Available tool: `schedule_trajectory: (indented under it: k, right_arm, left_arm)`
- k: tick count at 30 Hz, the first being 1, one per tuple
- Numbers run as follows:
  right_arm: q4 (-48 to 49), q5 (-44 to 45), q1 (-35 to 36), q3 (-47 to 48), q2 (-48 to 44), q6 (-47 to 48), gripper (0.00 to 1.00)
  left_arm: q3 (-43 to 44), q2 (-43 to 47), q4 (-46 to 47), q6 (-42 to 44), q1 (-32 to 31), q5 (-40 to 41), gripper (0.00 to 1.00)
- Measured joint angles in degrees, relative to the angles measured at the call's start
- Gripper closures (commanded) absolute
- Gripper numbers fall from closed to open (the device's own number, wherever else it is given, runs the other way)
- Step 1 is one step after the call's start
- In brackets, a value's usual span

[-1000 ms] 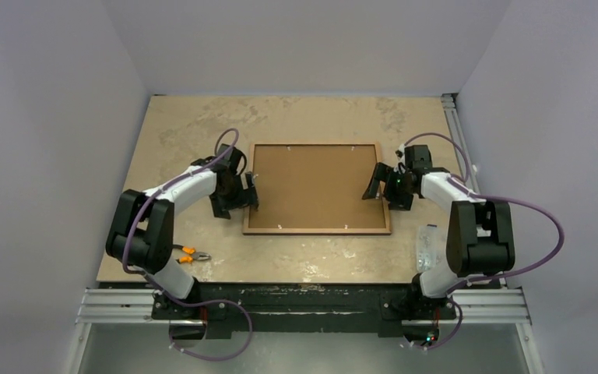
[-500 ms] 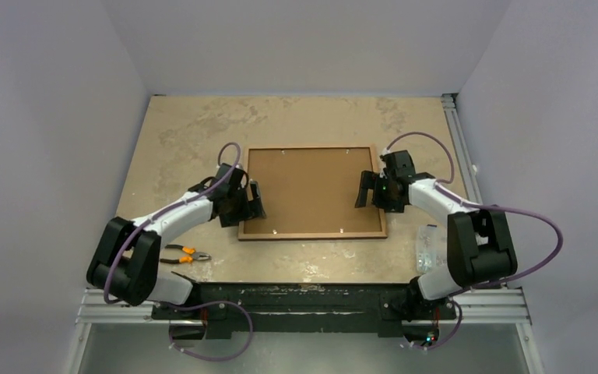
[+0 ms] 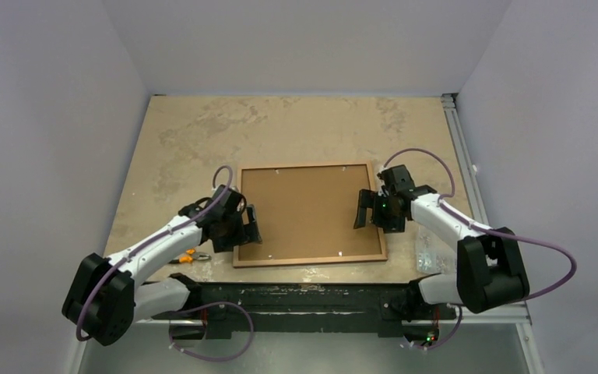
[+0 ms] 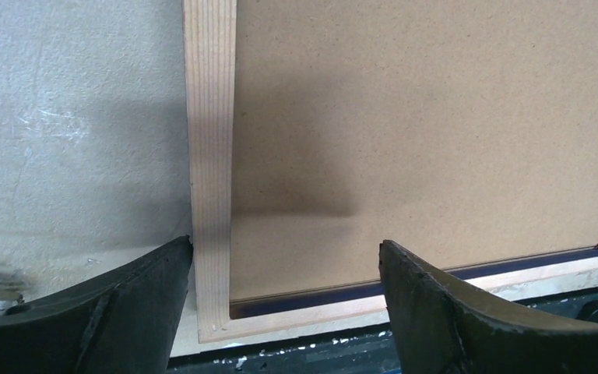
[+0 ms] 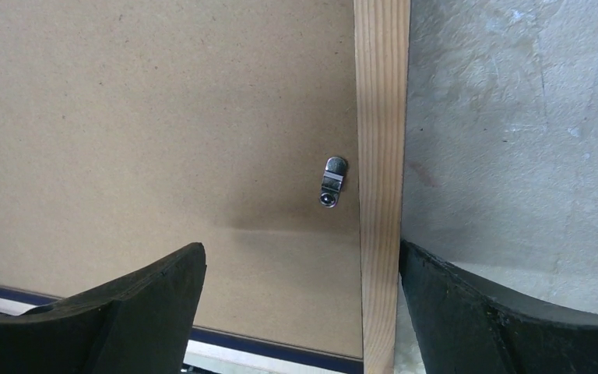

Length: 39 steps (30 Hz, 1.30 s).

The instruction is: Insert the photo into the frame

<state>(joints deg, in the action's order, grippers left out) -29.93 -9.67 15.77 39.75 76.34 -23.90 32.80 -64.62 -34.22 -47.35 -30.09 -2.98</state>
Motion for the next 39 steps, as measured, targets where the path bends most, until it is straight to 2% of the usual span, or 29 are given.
schedule_trajectory:
  k: [7,14,29,33,35,39]
  right_arm:
    - [-3.61,3.37,0.52,4.63,2.19,-0.11,0.07]
    - [-3.32,7.13,0.52,7.89,5.95,-0.02,0.15]
    - [-3.45,11.06,0.94,7.80,9.11,0.31,0.71]
    - [-3.96,12.61,0.96,7.89,8.81,0.70,0.94]
    - [-3.52,13.53,0.98,7.91,8.70,0.44,0.99]
    - [-3.04,13.75,0.87,7.96,8.63,0.59,1.00]
  left_arm:
    - [6.71,-4.83,-2.78,4.02,3.54,0.17,0.13]
    - [8.90,-9.66,-1.57,7.67,8.00,-2.49,0.14]
    - [8.90,-13.79,1.16,8.07,8.59,-5.38,0.15]
    - [8.90,-13.81,1.16,8.09,8.59,-5.38,0.15]
    - [8.90,-13.81,1.16,8.13,8.59,-5.29,0.15]
    - [8.90,-13.84,1.25,8.20,8.72,-5.31,0.15]
